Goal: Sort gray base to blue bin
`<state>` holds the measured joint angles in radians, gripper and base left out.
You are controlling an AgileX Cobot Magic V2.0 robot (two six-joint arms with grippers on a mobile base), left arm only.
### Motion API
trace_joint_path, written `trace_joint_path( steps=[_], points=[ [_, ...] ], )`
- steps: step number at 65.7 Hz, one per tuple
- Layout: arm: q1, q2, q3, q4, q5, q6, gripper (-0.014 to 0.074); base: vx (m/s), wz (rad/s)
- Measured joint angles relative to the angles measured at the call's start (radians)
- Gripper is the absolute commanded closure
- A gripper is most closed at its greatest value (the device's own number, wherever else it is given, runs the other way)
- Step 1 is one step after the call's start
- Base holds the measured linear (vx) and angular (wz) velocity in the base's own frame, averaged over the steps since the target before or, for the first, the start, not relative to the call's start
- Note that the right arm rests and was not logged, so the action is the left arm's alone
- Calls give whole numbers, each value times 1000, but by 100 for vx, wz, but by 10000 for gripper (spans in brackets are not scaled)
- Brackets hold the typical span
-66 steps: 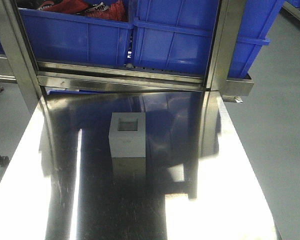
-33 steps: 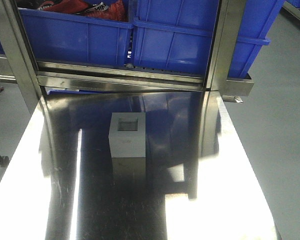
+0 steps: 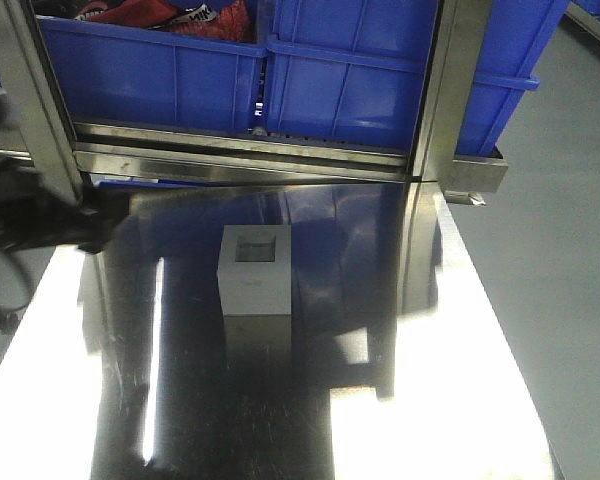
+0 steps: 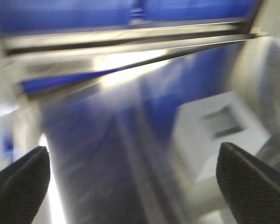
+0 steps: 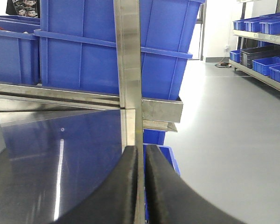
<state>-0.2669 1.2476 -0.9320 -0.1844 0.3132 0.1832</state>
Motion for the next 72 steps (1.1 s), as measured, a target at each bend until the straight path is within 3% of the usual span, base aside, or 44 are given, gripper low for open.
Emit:
trace_joint_path(
  steps=[18, 36, 53, 72],
  points=[
    [-115, 342, -284, -1, 71, -55, -85, 0, 0],
    [-142, 624, -521, -5, 190, -174, -85, 0, 0],
    [-142, 759, -590, -5, 228, -197, -71, 0, 0],
    [-141, 788, -594, -7, 238, -240, -64, 0, 0]
  ],
)
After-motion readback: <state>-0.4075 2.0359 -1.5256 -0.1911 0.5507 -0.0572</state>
